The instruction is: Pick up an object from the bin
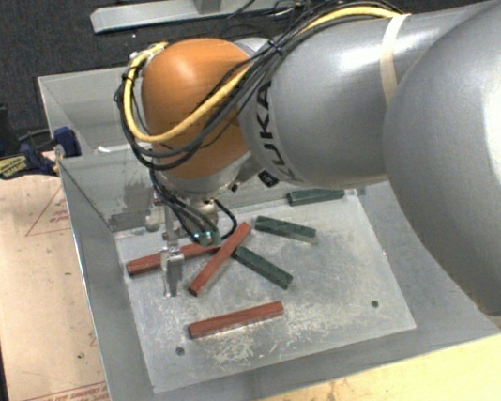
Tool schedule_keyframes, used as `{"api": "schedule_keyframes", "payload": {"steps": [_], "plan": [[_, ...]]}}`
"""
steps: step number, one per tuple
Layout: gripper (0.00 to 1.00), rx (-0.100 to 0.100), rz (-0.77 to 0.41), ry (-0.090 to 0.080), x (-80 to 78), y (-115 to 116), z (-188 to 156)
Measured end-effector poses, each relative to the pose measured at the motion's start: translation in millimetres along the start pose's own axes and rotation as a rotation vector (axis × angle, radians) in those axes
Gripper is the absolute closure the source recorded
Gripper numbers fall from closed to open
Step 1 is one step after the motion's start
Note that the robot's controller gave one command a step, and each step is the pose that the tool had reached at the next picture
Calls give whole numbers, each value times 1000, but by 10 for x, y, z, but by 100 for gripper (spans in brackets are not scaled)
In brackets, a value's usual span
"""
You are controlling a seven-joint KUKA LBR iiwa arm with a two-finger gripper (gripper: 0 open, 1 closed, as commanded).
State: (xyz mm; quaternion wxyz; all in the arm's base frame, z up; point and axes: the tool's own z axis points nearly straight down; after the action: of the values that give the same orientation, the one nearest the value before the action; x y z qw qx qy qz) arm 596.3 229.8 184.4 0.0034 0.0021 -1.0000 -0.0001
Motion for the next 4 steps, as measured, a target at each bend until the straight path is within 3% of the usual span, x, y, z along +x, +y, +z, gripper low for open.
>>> {"api": "schedule_keyframes", "payload": {"steps": [1, 2, 3, 4], "plan": [[0, -1, 3, -7, -19, -10, -50], [100, -5, -88, -21, -522, -153, 1076], [100, -6, -88, -21, -522, -154, 1076], [100, -2, -83, -12, -403, -224, -410]]}}
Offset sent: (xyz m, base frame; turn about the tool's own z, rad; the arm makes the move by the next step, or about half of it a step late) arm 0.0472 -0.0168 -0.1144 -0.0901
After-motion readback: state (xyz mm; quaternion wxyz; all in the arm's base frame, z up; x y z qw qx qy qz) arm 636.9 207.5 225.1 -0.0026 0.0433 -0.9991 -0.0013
